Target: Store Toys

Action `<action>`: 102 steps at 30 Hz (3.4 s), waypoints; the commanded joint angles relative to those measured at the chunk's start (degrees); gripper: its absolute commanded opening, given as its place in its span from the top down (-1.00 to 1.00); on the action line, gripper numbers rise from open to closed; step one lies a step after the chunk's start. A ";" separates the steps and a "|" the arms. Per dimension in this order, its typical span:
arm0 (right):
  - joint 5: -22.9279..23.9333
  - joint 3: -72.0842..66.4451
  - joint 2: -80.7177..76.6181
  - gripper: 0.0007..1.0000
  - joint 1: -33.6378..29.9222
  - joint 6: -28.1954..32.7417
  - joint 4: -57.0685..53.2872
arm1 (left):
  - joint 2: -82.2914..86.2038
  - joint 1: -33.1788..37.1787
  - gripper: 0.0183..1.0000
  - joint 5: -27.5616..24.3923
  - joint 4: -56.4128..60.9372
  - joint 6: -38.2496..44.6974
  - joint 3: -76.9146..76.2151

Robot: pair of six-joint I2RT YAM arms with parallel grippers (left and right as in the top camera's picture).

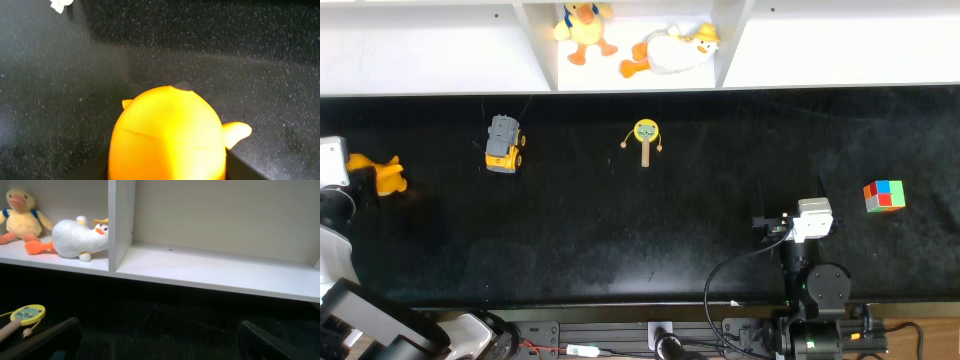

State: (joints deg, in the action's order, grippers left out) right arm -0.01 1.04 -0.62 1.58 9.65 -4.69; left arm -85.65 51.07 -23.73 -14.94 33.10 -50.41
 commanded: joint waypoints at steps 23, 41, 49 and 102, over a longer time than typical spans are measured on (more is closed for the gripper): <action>-0.42 -0.76 0.42 -0.99 -0.07 -0.44 0.31 | 10.51 -16.87 0.79 20.24 -11.67 -26.25 -14.21; -0.42 -0.79 0.42 -0.99 -0.07 -0.44 0.31 | -10.62 -26.64 0.81 24.30 -7.72 -31.91 -32.24; -0.42 -0.76 0.42 -0.99 -0.07 -0.44 0.31 | -12.61 -27.26 0.81 25.51 -5.66 -31.85 -32.24; -0.42 -0.76 0.42 -0.99 -0.07 -0.44 0.31 | -20.15 -29.90 -0.88 22.99 1.55 -31.87 -32.22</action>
State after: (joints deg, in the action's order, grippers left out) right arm -0.03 1.04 -0.62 1.58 9.63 -4.71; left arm -104.73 21.71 -0.19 -12.47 1.30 -82.11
